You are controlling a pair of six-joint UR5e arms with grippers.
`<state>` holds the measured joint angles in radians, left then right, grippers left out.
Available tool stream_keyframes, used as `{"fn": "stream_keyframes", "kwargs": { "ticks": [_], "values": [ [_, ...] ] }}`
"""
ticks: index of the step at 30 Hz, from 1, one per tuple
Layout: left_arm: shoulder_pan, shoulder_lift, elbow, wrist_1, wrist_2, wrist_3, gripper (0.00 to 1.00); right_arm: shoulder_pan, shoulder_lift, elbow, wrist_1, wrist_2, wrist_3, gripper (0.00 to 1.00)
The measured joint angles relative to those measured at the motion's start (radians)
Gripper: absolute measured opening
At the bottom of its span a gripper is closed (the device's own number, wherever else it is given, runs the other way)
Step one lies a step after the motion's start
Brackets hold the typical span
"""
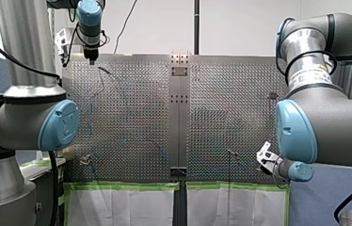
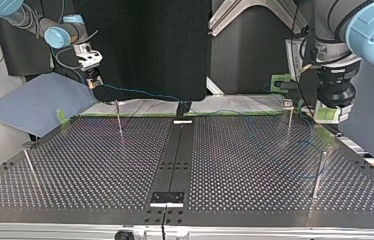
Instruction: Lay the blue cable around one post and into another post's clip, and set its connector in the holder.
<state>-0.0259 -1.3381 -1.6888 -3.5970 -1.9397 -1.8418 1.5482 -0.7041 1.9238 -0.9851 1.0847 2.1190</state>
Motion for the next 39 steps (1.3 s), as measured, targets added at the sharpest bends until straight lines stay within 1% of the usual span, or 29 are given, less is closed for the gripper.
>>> {"fn": "stream_keyframes", "kwargs": {
  "ticks": [6,10,14,16,21,23,27,29,33,34,36,39],
  "values": [
    [0.0,0.001,0.0,0.007,0.0,0.001,1.0,0.0,-0.001,0.0,0.0,0.0,0.0,0.0],
    [-0.006,0.006,0.0,0.027,0.006,0.003,1.0,0.002,-0.001,0.0,0.001,0.0,0.0,0.0],
    [-0.018,0.018,0.0,0.059,0.035,0.001,1.0,0.002,-0.001,0.0,0.005,0.001,-0.001,0.0],
    [-0.023,0.025,-0.001,0.076,0.052,-0.002,1.0,0.002,-0.001,0.0,0.009,0.008,-0.005,0.0],
    [-0.037,0.063,-0.025,0.126,0.102,-0.012,1.0,0.001,-0.001,0.0,0.021,0.039,-0.02,0.0],
    [-0.043,0.077,-0.043,0.146,0.122,-0.009,1.0,0.0,-0.001,0.0,0.024,0.05,-0.025,0.0],
    [-0.061,0.087,-0.081,0.186,0.162,0.002,1.0,-0.003,-0.001,0.0,0.037,0.076,-0.042,0.0],
    [-0.072,0.088,-0.103,0.207,0.184,0.005,1.0,-0.005,-0.001,0.0,0.045,0.085,-0.053,0.0],
    [-0.095,0.087,-0.137,0.242,0.218,0.008,1.0,-0.006,-0.001,0.0,0.063,0.101,-0.085,0.0],
    [-0.101,0.084,-0.145,0.249,0.226,0.007,1.0,-0.006,-0.001,0.0,0.066,0.104,-0.091,0.0],
    [-0.12,0.072,-0.165,0.269,0.246,0.004,1.0,-0.006,-0.002,0.0,0.07,0.108,-0.1,0.0],
    [-0.147,0.049,-0.192,0.297,0.274,0.001,1.0,-0.005,-0.002,0.0,0.073,0.109,-0.105,0.0]
  ]
}}
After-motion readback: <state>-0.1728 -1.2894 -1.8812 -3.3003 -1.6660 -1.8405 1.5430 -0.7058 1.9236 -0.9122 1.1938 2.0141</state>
